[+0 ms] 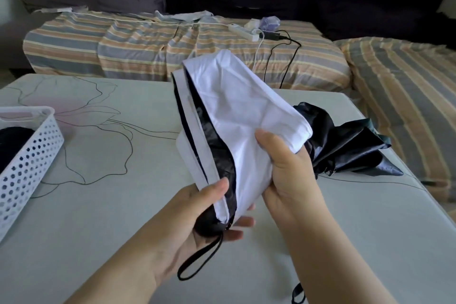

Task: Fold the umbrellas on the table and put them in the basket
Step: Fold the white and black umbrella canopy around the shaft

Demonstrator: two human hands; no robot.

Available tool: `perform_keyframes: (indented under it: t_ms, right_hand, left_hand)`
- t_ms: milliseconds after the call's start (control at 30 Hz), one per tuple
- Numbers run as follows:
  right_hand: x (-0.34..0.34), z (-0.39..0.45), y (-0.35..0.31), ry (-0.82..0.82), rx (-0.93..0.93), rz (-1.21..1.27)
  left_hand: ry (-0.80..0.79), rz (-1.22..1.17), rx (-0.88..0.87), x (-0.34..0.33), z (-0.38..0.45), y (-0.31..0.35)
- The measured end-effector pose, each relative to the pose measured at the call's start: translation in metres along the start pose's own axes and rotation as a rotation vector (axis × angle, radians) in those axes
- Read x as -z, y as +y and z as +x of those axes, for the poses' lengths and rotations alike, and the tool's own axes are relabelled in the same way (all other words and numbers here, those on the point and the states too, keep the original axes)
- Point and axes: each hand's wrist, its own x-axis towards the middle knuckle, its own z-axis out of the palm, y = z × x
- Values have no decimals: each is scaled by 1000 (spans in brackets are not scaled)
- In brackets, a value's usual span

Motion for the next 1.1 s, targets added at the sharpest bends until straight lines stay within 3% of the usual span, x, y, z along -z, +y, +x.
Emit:
perform_keyframes:
  t_ms: [67, 167, 333, 467, 600, 733, 967, 1100]
  right_hand:
    - [2, 0, 0, -16, -28, -1]
    - [4, 3, -3, -2, -43, -35]
    - [15, 10, -4, 196, -211, 1]
    - [19, 16, -2, 301, -223, -25]
    - [16, 14, -4, 234, -83, -56]
    - [5, 3, 2, 163, 32, -122]
    - [-3, -4, 2, 11, 96, -113]
    - [0, -3, -3, -59, 69, -68]
  left_hand:
    - [19, -6, -34, -3, -3, 2]
    - [88, 176, -148, -6, 0, 0]
    - [225, 547, -416, -8, 1, -9]
    - [213, 709, -553, -8, 2, -21]
    - [25, 562, -353, -1, 1, -9]
    - [120, 400, -204, 0, 12, -13]
    - [235, 247, -220, -12, 11, -16]
    - [135, 287, -173, -5, 10, -16]
